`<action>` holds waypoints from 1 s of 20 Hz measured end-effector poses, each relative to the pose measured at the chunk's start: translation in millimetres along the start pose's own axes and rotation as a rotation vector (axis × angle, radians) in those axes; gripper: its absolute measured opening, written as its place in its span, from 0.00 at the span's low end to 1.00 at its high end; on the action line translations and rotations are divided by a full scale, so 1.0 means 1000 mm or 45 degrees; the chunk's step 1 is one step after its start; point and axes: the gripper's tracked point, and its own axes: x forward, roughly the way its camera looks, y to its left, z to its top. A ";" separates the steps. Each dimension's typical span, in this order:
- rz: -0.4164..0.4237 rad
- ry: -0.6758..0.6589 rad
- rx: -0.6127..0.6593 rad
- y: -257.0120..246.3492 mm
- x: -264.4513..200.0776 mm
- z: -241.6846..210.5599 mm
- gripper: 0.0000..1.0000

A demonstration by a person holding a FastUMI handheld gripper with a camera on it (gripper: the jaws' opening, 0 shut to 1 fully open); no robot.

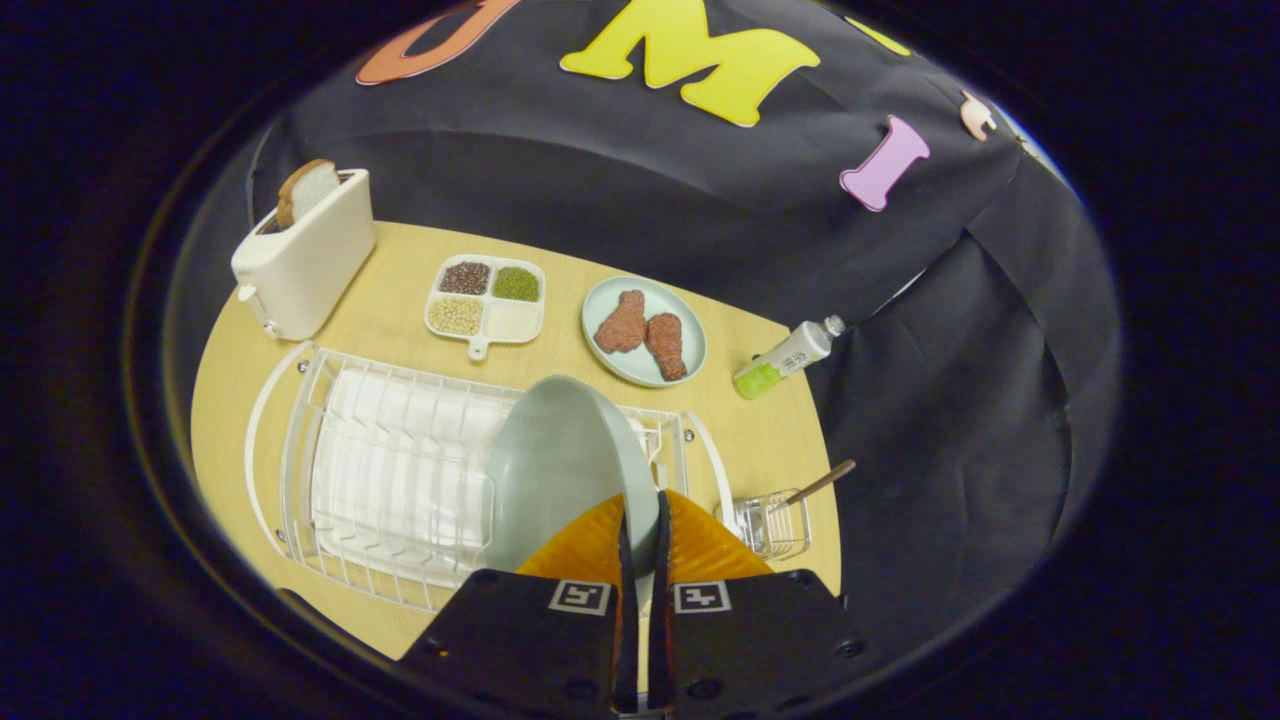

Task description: Take the plate from the dish rack, then take the spoon from the basket and place it into the plate.

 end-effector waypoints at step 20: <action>-0.294 -0.105 -0.113 0.023 -0.025 -0.005 0.09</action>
